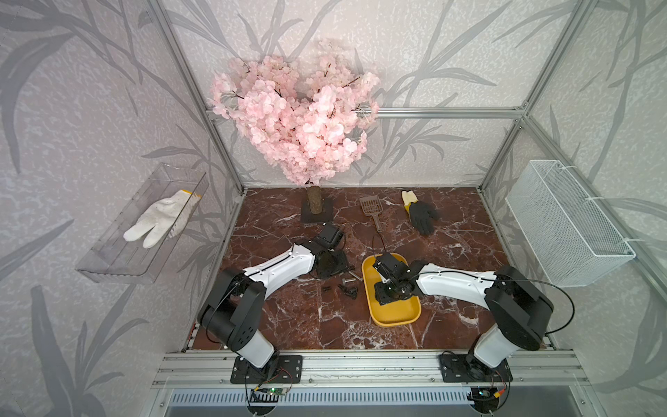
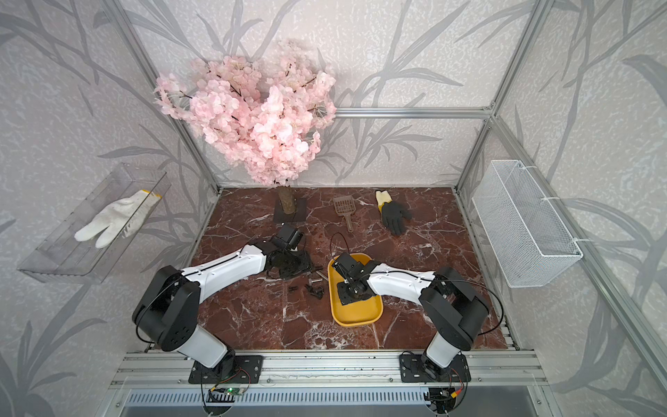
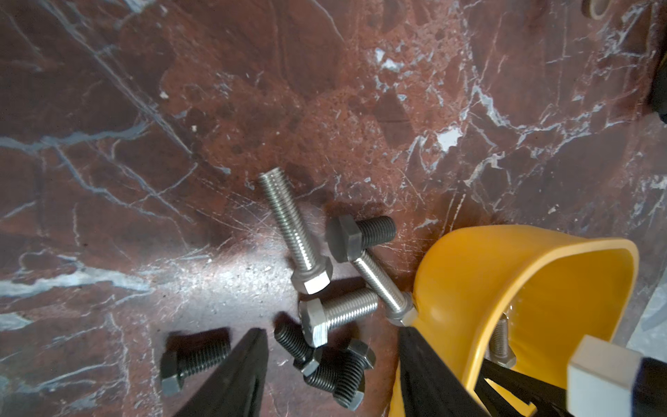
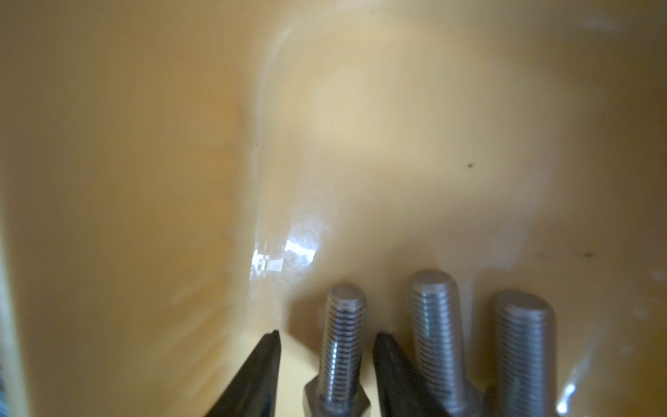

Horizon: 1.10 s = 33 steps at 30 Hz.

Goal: Take the screw protection sleeves out of the storage box
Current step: Place the bolt in the storage box, then pick up the bolt at the center of the board.

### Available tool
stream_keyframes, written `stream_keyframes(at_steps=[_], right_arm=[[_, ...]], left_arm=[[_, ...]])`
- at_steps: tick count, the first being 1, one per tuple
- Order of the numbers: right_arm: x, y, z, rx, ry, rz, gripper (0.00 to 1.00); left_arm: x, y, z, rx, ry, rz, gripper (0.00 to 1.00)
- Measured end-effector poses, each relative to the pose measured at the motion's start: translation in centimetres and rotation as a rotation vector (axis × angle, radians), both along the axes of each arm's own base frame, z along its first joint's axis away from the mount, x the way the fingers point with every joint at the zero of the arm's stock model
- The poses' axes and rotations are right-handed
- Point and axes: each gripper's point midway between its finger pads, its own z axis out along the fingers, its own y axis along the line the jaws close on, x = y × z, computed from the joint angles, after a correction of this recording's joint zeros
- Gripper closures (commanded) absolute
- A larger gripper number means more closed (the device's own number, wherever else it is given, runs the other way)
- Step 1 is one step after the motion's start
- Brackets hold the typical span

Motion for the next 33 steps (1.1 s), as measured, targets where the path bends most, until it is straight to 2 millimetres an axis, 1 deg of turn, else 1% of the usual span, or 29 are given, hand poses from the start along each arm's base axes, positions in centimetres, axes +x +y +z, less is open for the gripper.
stream_keyframes(at_steps=[5,8,12,16,19,23,26,30,33], right_arm=[[0.1,0.1,0.7,0.012,-0.012,0.002,0.49],[0.2,0.1,1.6,0.031,-0.031,0.003,0.49],[0.2,0.1,3.0,0.053,-0.058,0.006,0.49],[0.3,0.1,4.0,0.065,-0.080,0.013,0.49],[0.3,0.0,4.4,0.067,-0.090,0.016,0.49],[0.2,-0.3,4.5,0.059,-0.090,0.017,0.49],[0.2,-0.5,4.5,0.052,-0.091,0.016,0.49],[0.2,-0.5,4.6,0.050,-0.097,0.017,0.49],[0.3,-0.5,4.7,0.049,-0.099,0.017,0.49]], left_arm=[[0.7,0.8,-0.6,0.015,0.002,0.050,0.40],[1.2,1.2,-0.9,0.022,0.002,0.086,0.41],[1.8,2.0,-1.6,0.038,0.017,0.126,0.45],[2.6,2.1,-2.5,0.043,0.034,0.149,0.48],[3.3,2.1,-2.9,0.043,0.041,0.164,0.50],[4.2,1.7,-3.4,0.038,0.049,0.166,0.55],[4.1,1.7,-4.1,0.042,0.067,0.163,0.61],[3.9,1.6,-4.4,0.042,0.080,0.149,0.71],[3.7,1.6,-4.5,0.045,0.085,0.131,0.83]])
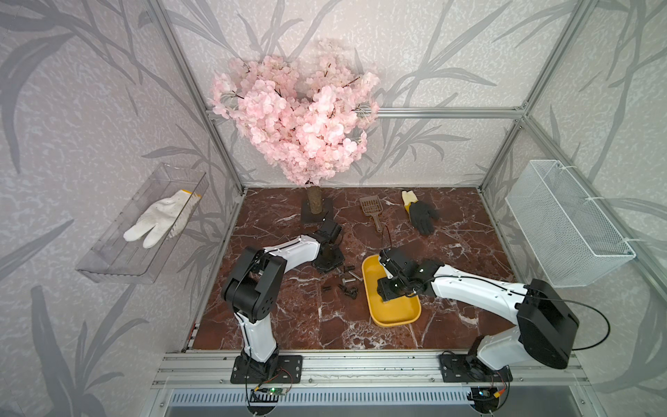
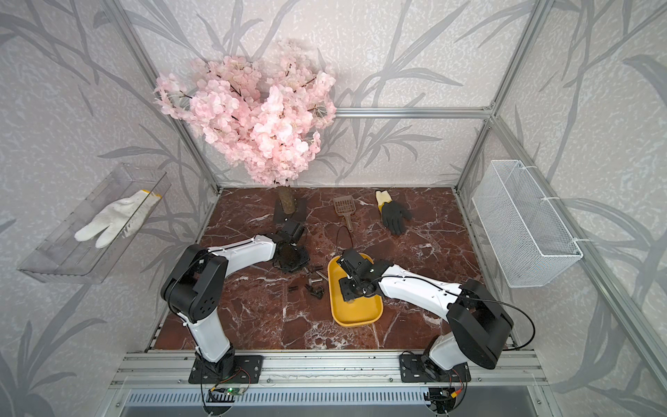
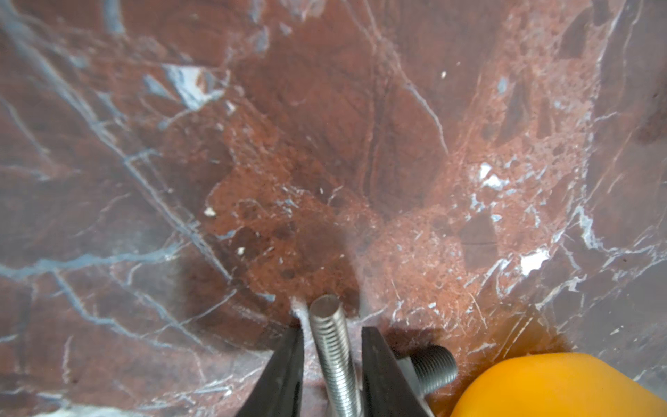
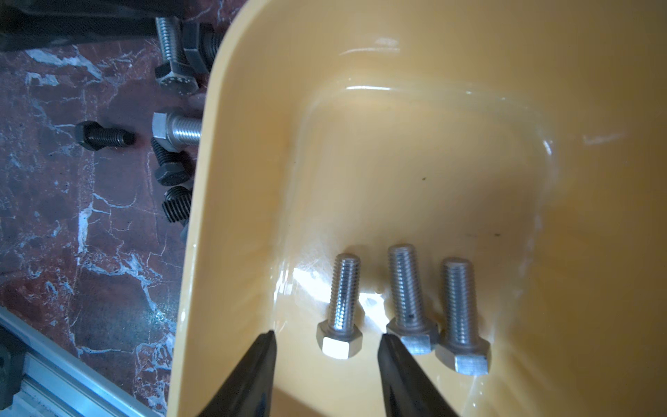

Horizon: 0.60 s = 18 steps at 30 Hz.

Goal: Take the screw protection sleeves out of the storage box
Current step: Pick up the bolt at the center of the board.

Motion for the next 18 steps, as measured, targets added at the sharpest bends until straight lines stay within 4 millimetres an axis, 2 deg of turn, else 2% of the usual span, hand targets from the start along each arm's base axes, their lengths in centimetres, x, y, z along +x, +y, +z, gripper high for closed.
stream_keyframes(at_steps=[5,9,12,15,18], right_arm=[[0.2,0.2,0.3,0.002,-0.004,0.002,0.50],[0.4,0.4,0.7,0.007,-0.008,0.004,0.49],[0.3,1.0,1.2,0.037,-0.008,0.016,0.41],[0.2,2.0,2.7,0.110,-0.021,0.038,0.34],[0.3,3.8,5.4,0.252,-0.056,0.061,0.31]], left_arm=[[0.0,0.0,0.0,-0.001,-0.001,-0.023,0.95],[0.0,0.0,0.1,-0.002,-0.005,-0.039,0.98],[-0.8,0.2,0.3,-0.005,-0.001,-0.060,0.99],[-1.7,0.2,1.8,-0.028,-0.016,-0.082,0.99],[-2.3,-0.1,4.6,-0.081,-0.070,-0.104,0.99]])
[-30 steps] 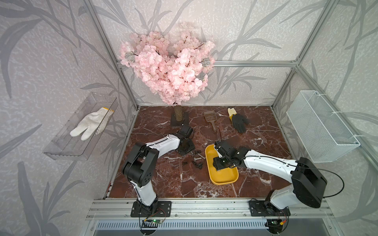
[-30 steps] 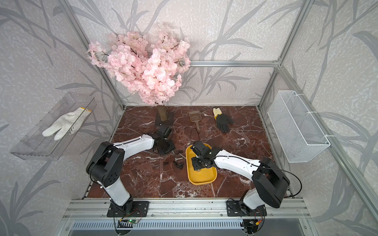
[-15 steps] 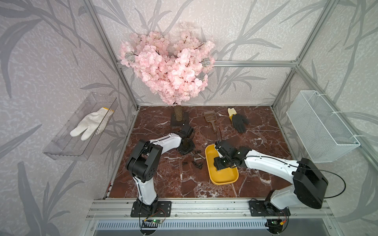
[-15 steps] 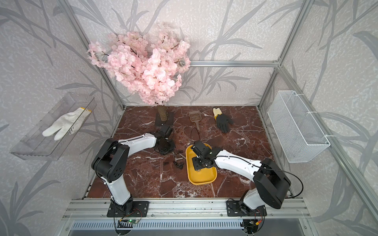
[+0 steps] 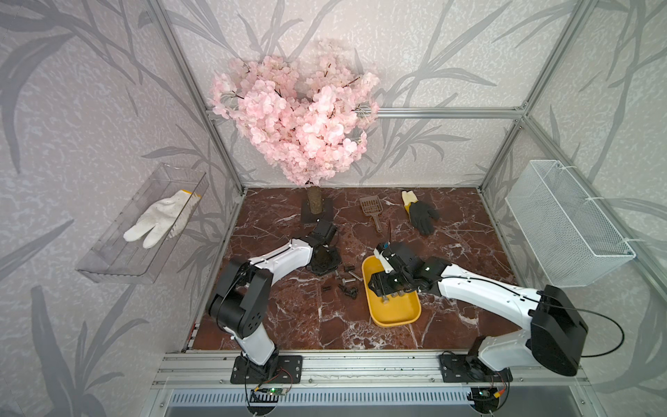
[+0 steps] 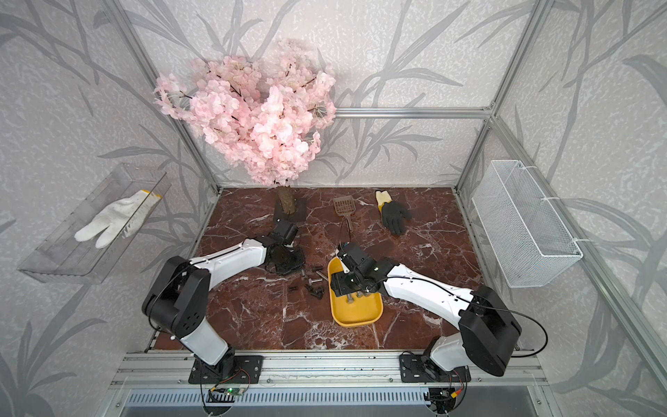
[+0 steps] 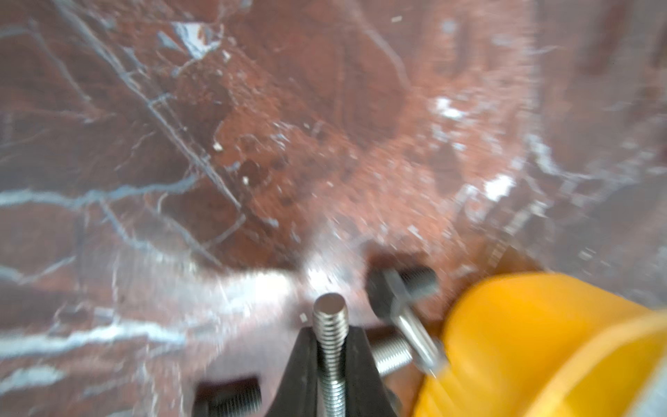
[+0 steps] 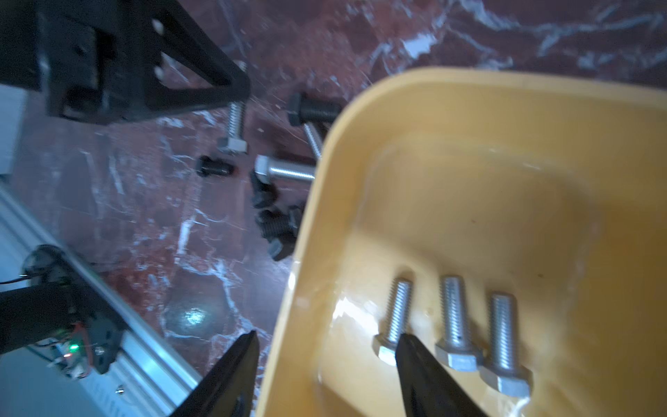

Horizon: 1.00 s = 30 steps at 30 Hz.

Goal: Take the screw protection sleeves out of the storage box
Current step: Pick up the bolt at the center of the board.

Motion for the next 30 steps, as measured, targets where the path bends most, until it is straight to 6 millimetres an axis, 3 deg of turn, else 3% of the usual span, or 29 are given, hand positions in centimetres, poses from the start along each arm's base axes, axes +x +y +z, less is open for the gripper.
stream_keyframes(at_steps=[4,9,19,25,30], right_arm=[[-0.2,2.3,2.4,0.175,-0.001,0.045,0.31],[-0.5,5.1,2.2,0.302,0.067,0.103,0.31],[-0.5,7.3,0.2,0.364,0.166,0.126,0.39],[-0.4,7.4,-0.5,0.364,0.188,0.114,0.55],[-0.2,7.4,-0.7,0.363,0.196,0.110,0.75]], left_arm=[[-0.6,-0.7,3.7,-0.070,-0.082,-0.029,0.99],[-2.4,-2.4,6.2,-0.128,-0.127,-0.094,0.99],[-5.5,-4.5,5.6,-0.141,-0.093,-0.155,0.99],[-5.8,-4.8,5.7,-0.152,-0.098,-0.152,0.99],[-6.0,-4.8,5.4,-0.152,-0.091,-0.147,0.99]])
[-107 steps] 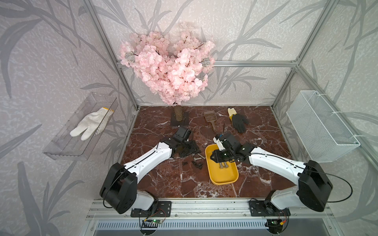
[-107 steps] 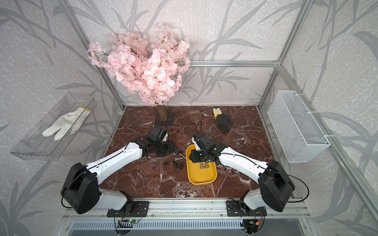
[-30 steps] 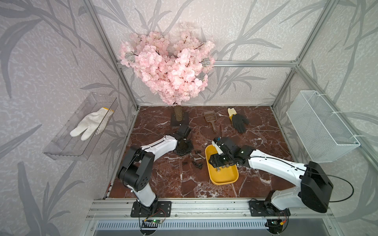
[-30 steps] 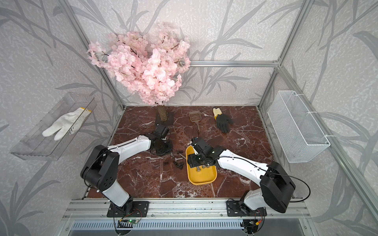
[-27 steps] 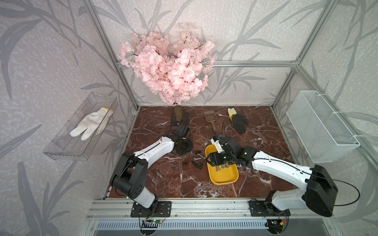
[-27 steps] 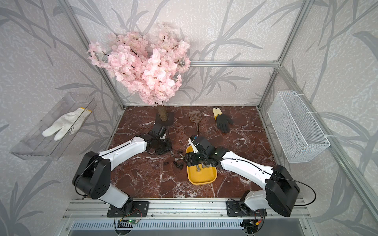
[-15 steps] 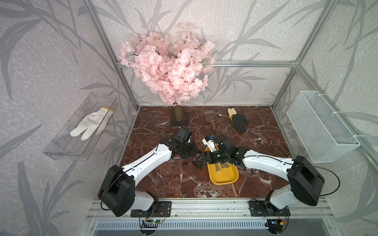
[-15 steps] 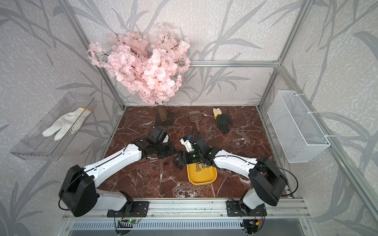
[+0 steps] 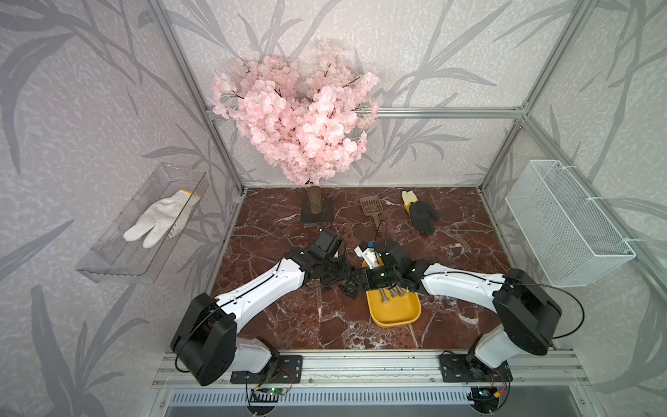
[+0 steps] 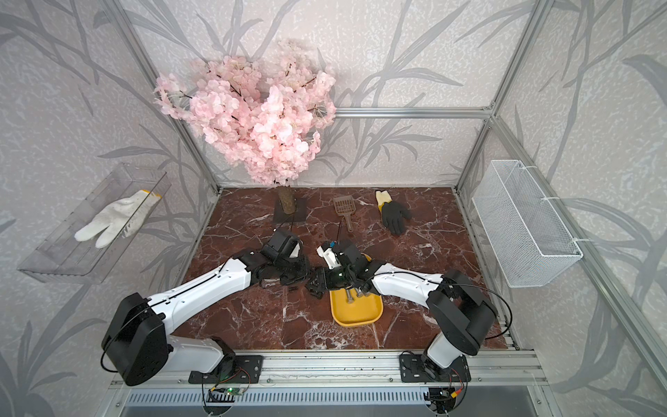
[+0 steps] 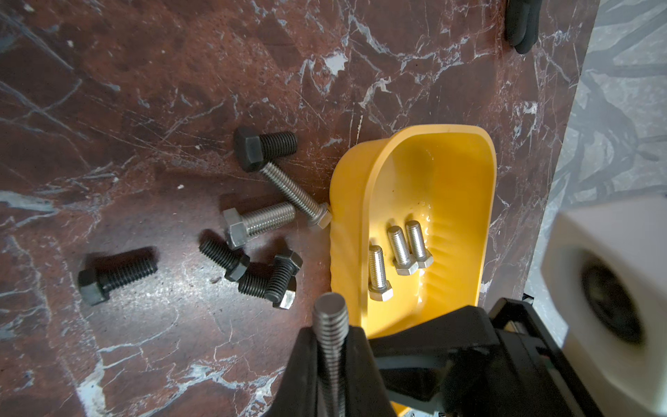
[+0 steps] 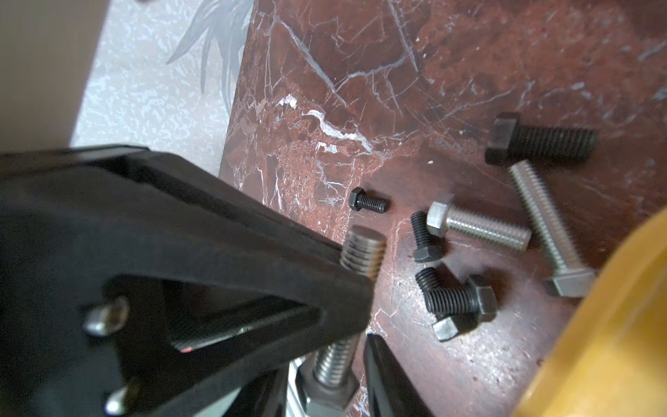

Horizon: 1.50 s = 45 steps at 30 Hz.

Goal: Take the screw protection sleeves out of the storage box
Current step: Pick up the bolt at the center of the board, then place the bolt in the storage box.

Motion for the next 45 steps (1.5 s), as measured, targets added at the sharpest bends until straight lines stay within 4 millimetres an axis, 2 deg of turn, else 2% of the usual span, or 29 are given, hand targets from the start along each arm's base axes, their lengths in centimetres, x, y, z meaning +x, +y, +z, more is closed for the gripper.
stream_keyframes(at_steps=[3,6,13,14,15,18,21,23,28,34,41,45], right_arm=[[0.1,0.0,0.0,0.003,0.005,-0.003,0.85],[0.0,0.0,0.1,0.005,0.009,-0.001,0.91],[-0.1,-0.1,0.2,0.034,0.039,-0.015,0.97],[-0.1,-0.1,0.2,0.040,0.042,-0.018,0.98],[-0.1,-0.2,0.2,0.044,0.046,-0.021,0.98],[-0.3,-0.2,0.1,0.051,0.056,-0.022,0.99],[-0.5,-0.7,0.1,0.031,0.059,-0.028,1.00],[-0.7,-1.5,0.0,-0.012,0.046,-0.041,1.00],[-0.5,-5.1,-0.5,-0.199,-0.027,-0.106,1.00],[-0.5,-8.4,-2.7,-0.412,-0.059,-0.131,1.00],[-1.3,-8.6,-5.7,-0.528,-0.048,-0.082,0.97],[-1.3,-8.5,-6.4,-0.540,-0.044,-0.073,0.95]], left_arm=[[0.0,0.0,-0.1,-0.002,0.002,0.002,0.98],[0.0,-0.1,-0.1,-0.011,0.003,0.006,0.96],[0.2,-0.4,0.0,-0.031,0.002,0.014,0.95],[0.2,-0.4,0.0,-0.032,0.003,0.014,0.91],[0.1,-0.4,0.0,-0.033,0.006,0.013,0.80],[0.3,-0.8,0.3,-0.053,-0.001,0.013,0.56],[0.8,-1.0,0.7,-0.072,-0.014,0.025,0.44],[1.1,-0.6,0.6,-0.061,-0.016,0.042,0.42],[1.7,0.9,0.7,0.002,-0.025,0.066,0.42],[2.5,1.5,0.6,0.048,-0.039,0.080,0.42],[2.5,1.9,-1.0,0.096,-0.009,0.080,0.42],[2.6,1.9,-1.6,0.112,0.001,0.074,0.42]])
